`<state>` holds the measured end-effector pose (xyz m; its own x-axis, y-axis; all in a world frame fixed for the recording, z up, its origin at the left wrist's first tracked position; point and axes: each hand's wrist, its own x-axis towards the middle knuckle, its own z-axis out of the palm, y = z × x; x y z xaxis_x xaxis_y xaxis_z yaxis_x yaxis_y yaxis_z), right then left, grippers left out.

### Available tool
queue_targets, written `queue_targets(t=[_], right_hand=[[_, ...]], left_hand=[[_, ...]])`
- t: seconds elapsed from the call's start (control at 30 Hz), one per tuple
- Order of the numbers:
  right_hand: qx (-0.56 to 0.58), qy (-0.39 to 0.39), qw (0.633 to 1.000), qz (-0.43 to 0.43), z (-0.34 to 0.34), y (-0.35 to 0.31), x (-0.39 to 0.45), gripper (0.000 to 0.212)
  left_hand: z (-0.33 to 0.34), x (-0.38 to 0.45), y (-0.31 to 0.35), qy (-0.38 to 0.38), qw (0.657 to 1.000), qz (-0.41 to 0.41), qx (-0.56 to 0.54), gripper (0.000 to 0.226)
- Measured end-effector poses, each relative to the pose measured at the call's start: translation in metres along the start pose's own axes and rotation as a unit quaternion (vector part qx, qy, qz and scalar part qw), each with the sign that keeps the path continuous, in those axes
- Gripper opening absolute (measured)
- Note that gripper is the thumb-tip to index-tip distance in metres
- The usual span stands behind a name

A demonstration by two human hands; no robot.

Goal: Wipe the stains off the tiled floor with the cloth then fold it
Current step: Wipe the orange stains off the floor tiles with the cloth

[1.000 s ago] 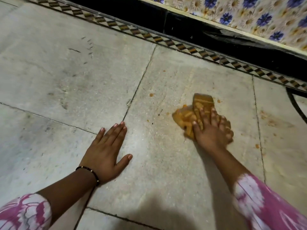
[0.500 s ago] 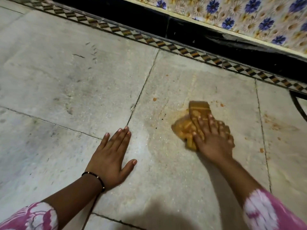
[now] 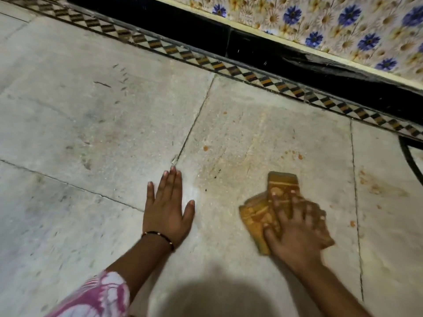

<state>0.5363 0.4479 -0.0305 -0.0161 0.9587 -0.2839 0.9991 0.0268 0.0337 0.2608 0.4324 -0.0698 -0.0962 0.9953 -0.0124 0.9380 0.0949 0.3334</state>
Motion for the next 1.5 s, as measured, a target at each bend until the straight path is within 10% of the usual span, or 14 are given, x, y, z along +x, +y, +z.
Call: queue_targets(t=[0.2,0.43,0.7,0.93,1.17,1.5], right_hand=[[-0.019,0.030,0.948,-0.315,-0.012,-0.099,0.077,0.062],[-0.023,0.039,0.992,-0.120,-0.016,0.016,0.094,0.063],[0.017,0.033,0.943,-0.330,-0.027,-0.133,0.115,0.055],[0.021,-0.006,0.994,-0.106,-0.031,-0.023,0.131,0.062],[0.008,-0.038,0.959,-0.282,-0.034,-0.139,0.125,0.052],[-0.041,-0.006,0.970,-0.241,-0.025,-0.109,0.100,0.054]], left_hand=[[0.010,0.005,0.001,-0.010,0.998,-0.017,0.055,0.069],[0.003,0.009,0.003,-0.028,0.999,-0.035,0.020,0.072],[0.006,0.011,-0.001,-0.036,0.998,-0.034,0.033,0.074],[0.005,0.013,0.000,-0.046,0.998,-0.039,0.024,0.075],[0.004,0.011,-0.001,-0.065,0.996,-0.033,0.044,0.074],[0.000,0.013,0.003,-0.062,0.997,-0.035,-0.003,0.077]])
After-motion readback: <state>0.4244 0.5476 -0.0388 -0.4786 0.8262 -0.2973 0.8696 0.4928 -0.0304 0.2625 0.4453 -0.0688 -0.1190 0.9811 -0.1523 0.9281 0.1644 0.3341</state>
